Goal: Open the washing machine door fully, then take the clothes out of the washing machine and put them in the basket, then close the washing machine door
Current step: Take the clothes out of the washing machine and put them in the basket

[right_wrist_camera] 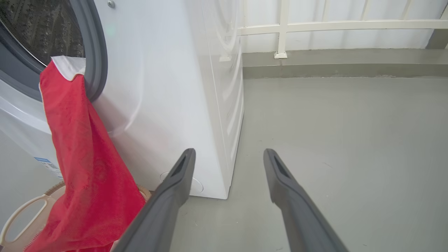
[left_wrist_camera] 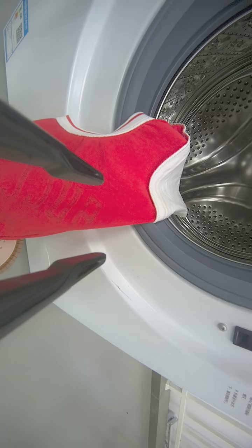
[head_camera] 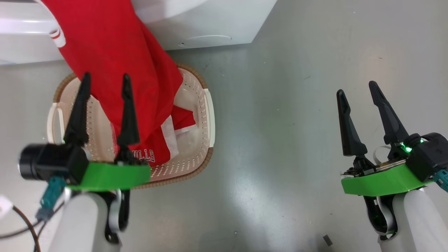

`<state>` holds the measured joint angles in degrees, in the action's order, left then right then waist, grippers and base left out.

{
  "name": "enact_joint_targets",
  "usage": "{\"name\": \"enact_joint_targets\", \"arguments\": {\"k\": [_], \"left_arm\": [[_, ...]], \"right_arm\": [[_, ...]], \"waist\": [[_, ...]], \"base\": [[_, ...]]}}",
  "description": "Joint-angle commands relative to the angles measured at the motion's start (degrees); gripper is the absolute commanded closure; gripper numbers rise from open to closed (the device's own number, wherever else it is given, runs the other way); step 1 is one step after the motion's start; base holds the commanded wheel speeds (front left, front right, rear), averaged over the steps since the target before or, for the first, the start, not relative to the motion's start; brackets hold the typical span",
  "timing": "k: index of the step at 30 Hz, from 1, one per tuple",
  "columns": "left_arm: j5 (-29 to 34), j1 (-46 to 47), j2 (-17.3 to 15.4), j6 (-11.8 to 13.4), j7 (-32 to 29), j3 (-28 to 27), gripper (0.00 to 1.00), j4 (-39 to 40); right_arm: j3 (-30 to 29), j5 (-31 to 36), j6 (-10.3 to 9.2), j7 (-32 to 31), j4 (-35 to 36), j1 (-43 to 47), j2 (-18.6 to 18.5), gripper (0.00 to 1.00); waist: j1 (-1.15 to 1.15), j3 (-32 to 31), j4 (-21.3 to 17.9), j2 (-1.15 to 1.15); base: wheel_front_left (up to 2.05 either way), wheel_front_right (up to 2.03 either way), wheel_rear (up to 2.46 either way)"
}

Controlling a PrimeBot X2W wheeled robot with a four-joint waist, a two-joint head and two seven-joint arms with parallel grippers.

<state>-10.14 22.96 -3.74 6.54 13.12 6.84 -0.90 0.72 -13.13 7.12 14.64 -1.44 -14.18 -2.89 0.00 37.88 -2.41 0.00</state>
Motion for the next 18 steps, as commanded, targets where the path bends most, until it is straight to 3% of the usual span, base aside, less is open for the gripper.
{"name": "enact_joint_targets", "arguments": {"k": [1, 9, 18], "left_arm": [[0.02, 1.76, -1.79, -0.11, -0.37, -2.14, 0.0, -0.91], [-0.42, 9.31, -3.86, -0.43, -1.65, -3.4, 0.0, -9.63], [-2.11, 20.51, -5.53, -1.64, -1.82, -4.47, 0.0, -24.85]], "right_arm": [[1.52, -0.42, 0.36, 0.36, 1.04, 1.08, 0.02, 0.0], [1.69, -0.88, 0.36, 0.36, 0.79, 0.79, 0.02, 0.0], [2.99, -1.66, 0.36, 0.36, 0.33, -0.01, 0.02, 0.0]], "waist": [[0.0, 0.02, -0.45, 0.0], [0.0, 0.13, -1.51, 0.0], [0.0, 0.59, -2.73, 0.0]], "base": [[0.0, 0.0, 0.0], [0.0, 0.0, 0.0], [0.0, 0.0, 0.0]]}}
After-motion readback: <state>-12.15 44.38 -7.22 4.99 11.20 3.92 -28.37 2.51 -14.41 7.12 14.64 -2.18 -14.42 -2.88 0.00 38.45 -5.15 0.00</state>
